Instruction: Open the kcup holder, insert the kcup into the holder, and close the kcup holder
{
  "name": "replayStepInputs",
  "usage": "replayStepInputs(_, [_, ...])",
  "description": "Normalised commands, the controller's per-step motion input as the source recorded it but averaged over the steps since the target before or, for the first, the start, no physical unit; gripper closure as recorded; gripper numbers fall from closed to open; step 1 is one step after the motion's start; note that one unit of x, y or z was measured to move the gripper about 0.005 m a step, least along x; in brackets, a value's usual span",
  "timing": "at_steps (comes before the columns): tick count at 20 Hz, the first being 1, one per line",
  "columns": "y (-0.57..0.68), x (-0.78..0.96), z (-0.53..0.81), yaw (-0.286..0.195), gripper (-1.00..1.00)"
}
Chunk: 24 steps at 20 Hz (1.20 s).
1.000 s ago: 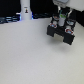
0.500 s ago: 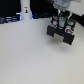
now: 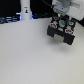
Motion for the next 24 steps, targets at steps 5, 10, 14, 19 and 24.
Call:
replayStepInputs(5, [0.07, 0.17, 0.28, 0.054, -1.00])
replayStepInputs(10, [-0.16, 0.31, 0.54, 0.060, -1.00])
replayStepInputs(14, [-0.35, 0.37, 0.64, 0.060, -1.00])
replayStepInputs(19, [-0.44, 0.44, 0.44, 0.073, -1.00])
replayStepInputs(24, [-0.43, 0.48, 0.26, 0.067, -1.00])
